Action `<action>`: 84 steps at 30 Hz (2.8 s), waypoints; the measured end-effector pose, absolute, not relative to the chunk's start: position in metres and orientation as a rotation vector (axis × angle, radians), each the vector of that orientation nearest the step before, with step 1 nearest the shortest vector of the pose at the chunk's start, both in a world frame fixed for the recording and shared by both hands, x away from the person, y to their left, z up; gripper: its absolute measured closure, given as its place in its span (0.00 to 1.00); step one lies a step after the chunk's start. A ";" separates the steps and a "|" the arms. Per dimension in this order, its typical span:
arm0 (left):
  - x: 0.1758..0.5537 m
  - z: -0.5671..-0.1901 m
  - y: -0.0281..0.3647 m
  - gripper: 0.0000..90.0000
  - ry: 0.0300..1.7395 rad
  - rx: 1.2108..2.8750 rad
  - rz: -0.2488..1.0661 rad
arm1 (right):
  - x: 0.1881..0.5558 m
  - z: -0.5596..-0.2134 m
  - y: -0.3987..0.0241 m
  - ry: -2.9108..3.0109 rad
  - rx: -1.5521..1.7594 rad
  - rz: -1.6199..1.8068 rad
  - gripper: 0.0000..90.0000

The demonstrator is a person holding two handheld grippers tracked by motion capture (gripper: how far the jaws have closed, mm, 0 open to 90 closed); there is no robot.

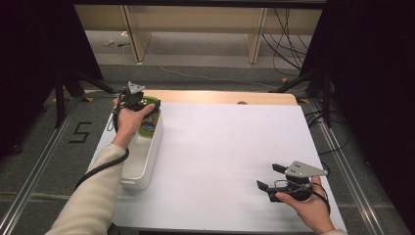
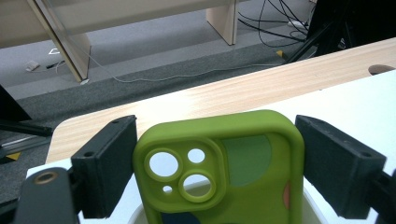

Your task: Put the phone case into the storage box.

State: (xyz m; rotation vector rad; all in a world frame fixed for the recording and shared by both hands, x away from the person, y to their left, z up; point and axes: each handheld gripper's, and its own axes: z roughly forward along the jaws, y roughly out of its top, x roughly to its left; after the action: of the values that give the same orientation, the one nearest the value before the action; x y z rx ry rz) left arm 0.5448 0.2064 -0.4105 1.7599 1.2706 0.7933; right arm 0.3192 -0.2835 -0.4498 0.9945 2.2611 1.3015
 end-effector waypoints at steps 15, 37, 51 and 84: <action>0.545 -0.409 0.209 0.17 1.270 1.766 0.774 | 0.319 -0.450 -0.283 2.262 0.994 1.300 0.18; 0.543 -0.400 0.205 0.00 1.237 1.757 0.753 | 0.319 -0.449 -0.284 2.264 0.991 1.296 0.18; 0.533 -0.389 0.204 0.02 1.226 1.746 0.732 | 0.319 -0.449 -0.284 2.259 0.994 1.297 0.18; 0.483 -0.381 0.205 0.18 1.137 1.679 0.667 | 0.318 -0.448 -0.284 2.255 0.992 1.296 0.18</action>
State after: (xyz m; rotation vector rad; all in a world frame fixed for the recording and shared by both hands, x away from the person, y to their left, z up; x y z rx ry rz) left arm 0.4830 0.2055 -0.3814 1.6788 1.1373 0.6666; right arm 0.3178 -0.2835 -0.4482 0.9917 2.2555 1.2961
